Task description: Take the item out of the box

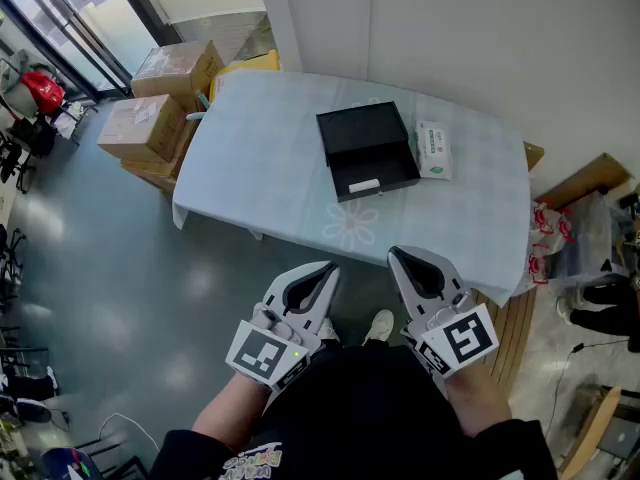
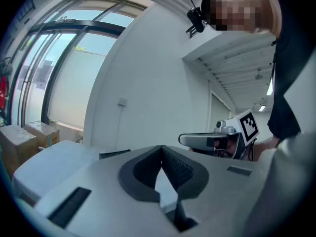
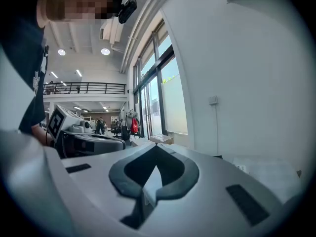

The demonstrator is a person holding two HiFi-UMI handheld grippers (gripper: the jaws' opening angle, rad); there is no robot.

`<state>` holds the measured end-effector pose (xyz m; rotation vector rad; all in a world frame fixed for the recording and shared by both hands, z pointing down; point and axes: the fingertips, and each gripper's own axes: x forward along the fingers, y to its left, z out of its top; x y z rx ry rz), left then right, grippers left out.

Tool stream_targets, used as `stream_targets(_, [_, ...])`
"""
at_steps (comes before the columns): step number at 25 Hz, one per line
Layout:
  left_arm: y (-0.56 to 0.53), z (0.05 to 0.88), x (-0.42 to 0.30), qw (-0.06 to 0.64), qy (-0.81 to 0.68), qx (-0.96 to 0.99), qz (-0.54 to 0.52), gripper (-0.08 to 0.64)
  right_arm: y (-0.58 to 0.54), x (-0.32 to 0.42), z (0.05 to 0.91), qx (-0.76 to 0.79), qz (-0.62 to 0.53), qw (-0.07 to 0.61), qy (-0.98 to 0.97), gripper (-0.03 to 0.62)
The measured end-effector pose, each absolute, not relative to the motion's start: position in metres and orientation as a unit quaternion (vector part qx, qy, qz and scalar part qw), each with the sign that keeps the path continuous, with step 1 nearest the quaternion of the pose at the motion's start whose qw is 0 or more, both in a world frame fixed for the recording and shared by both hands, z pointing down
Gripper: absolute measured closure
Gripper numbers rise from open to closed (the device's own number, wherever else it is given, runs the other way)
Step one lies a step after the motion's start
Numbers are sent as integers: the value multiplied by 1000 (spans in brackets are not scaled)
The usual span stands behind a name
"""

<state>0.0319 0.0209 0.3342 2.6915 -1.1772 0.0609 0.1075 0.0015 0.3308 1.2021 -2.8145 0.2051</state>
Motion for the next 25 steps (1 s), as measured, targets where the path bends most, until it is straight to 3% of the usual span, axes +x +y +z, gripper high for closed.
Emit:
stream_targets(20, [27, 331, 17, 99, -388, 916, 17, 552, 0, 84, 321, 383, 28, 34, -923, 578])
stream_targets(25, [27, 332, 3, 102, -385, 917, 12, 552, -4, 70, 322, 385, 23, 37, -922, 503])
